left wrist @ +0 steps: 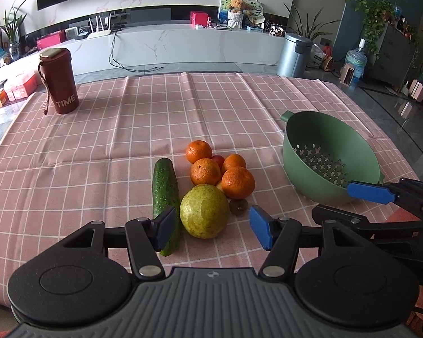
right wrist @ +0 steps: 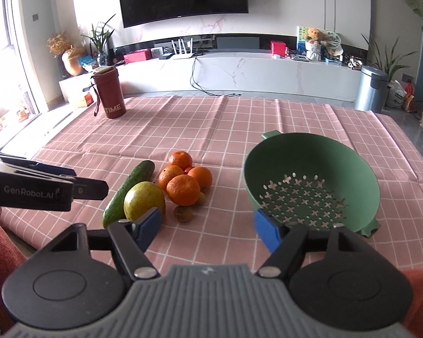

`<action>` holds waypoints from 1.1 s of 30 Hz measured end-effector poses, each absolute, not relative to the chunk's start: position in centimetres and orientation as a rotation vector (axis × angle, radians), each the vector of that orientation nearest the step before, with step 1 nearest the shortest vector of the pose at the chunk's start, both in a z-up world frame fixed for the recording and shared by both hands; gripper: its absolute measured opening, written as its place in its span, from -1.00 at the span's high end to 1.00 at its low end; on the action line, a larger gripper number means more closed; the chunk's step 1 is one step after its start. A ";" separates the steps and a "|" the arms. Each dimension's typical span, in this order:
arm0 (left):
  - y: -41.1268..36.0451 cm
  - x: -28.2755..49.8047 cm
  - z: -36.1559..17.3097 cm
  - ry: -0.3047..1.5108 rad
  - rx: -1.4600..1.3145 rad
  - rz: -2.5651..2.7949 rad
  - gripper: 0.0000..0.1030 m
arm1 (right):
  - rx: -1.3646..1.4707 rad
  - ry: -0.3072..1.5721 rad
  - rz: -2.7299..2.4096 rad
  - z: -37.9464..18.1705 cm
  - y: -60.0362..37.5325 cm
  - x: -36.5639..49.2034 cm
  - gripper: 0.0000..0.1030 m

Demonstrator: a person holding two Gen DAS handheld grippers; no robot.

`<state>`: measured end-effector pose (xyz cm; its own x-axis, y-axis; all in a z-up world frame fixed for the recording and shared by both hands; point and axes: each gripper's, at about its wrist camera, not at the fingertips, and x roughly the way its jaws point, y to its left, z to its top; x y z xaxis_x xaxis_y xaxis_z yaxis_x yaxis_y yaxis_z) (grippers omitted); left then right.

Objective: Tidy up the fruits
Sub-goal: 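Grasp an orange with the right tool while the left tool grasps the yellow-green pear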

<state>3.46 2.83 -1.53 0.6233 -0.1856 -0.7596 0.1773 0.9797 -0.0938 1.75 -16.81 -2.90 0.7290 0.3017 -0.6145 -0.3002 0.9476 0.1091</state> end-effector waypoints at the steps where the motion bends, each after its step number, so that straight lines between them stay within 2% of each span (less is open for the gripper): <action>1: 2.9 3.8 -1.9 0.885 -0.011 -0.219 -0.36 | -0.015 0.679 0.353 -3.1 -16.5 2.2 -0.08; 2: 2.9 4.1 -2.2 0.891 -0.009 -0.227 -0.36 | -0.030 0.678 0.369 -3.2 -16.2 2.7 0.03; 6: 2.6 5.2 -3.8 0.896 0.034 -0.261 -0.37 | -0.107 0.664 0.431 -4.2 -14.7 4.5 0.17; 10: 2.6 5.9 -5.2 0.882 0.079 -0.273 -0.36 | -0.128 0.713 0.467 -5.8 -13.8 7.0 0.20; 14: 2.7 6.2 -6.1 0.885 0.106 -0.298 -0.38 | -0.012 0.778 0.499 -7.0 -14.0 9.8 0.22; 24: 1.3 7.1 -7.3 0.877 0.202 -0.301 -0.39 | 0.069 0.787 0.541 -8.3 -12.5 12.7 0.15; 27: 1.1 7.4 -7.6 0.878 0.211 -0.292 -0.39 | 0.070 0.784 0.538 -8.6 -12.1 12.9 0.04; 33: 0.4 7.7 -8.3 0.874 0.263 -0.276 -0.39 | 0.051 0.772 0.530 -9.1 -11.9 13.2 0.05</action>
<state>7.70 0.37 -8.26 0.6109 -0.1294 -0.7811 0.3427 0.9326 0.1135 13.17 -11.91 -9.08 0.5929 0.4737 -0.6512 -0.4372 0.8685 0.2337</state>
